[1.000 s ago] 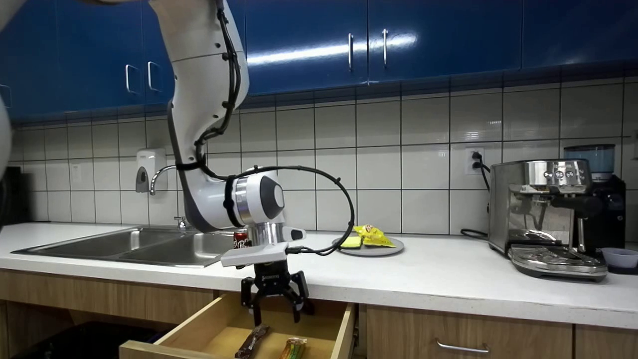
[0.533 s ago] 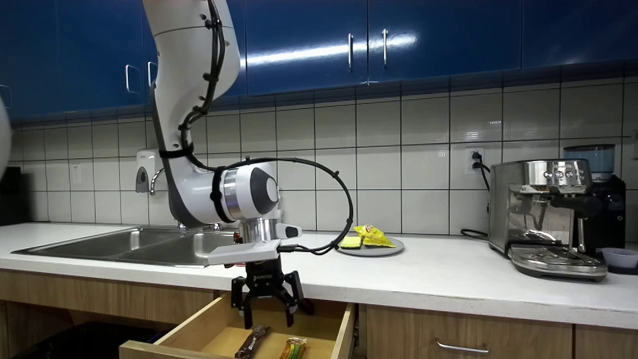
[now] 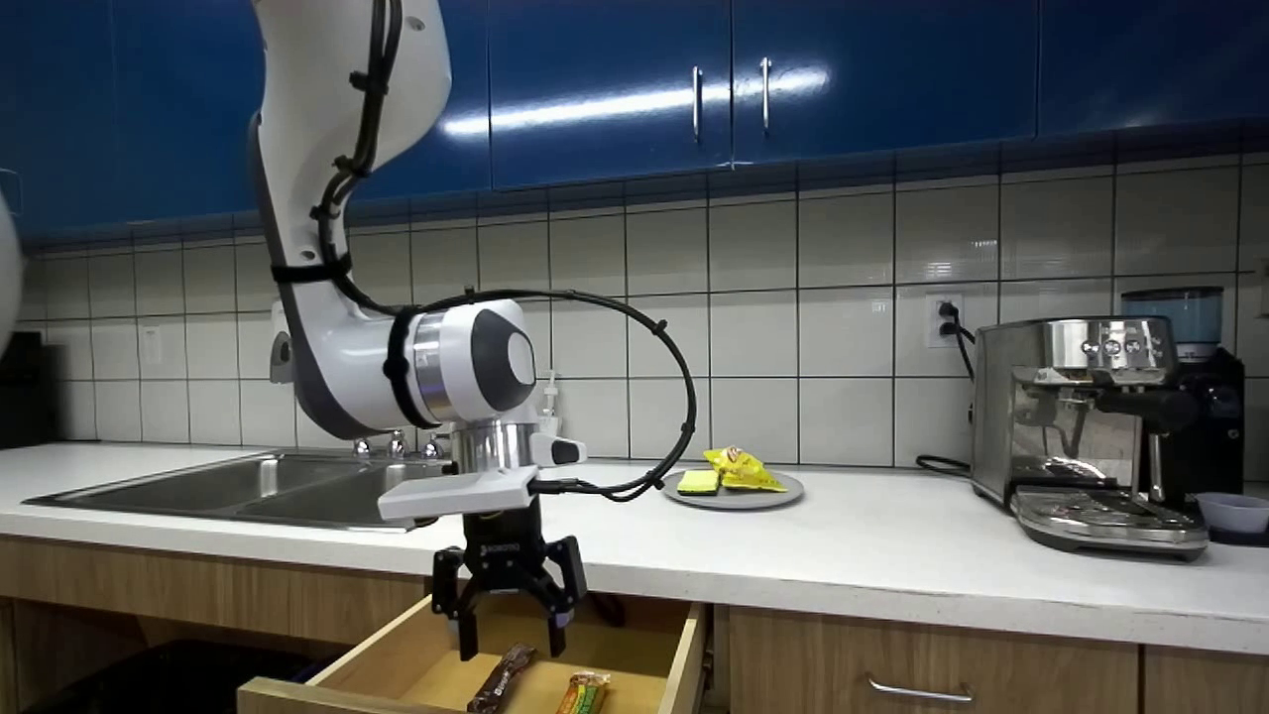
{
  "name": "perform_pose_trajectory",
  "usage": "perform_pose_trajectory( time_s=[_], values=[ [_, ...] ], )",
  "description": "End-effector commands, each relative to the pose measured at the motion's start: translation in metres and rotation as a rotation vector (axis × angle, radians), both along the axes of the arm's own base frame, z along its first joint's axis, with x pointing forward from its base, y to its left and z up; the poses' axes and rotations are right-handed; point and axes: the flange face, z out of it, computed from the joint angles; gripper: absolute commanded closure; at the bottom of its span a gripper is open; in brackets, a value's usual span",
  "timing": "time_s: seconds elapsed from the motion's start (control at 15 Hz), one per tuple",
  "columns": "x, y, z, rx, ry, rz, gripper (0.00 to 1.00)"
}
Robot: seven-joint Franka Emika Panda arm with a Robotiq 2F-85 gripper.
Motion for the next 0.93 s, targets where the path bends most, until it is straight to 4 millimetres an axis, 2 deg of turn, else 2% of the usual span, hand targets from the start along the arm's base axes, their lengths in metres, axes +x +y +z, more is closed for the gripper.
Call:
perform_pose_trajectory(
  time_s=[0.0, 0.53, 0.87],
  values=[
    [-0.025, 0.002, 0.013, 0.005, 0.009, -0.007, 0.00],
    [-0.056, 0.005, 0.013, 0.020, 0.076, -0.006, 0.00],
    [-0.067, 0.005, 0.009, 0.030, 0.138, -0.016, 0.00]
  ],
)
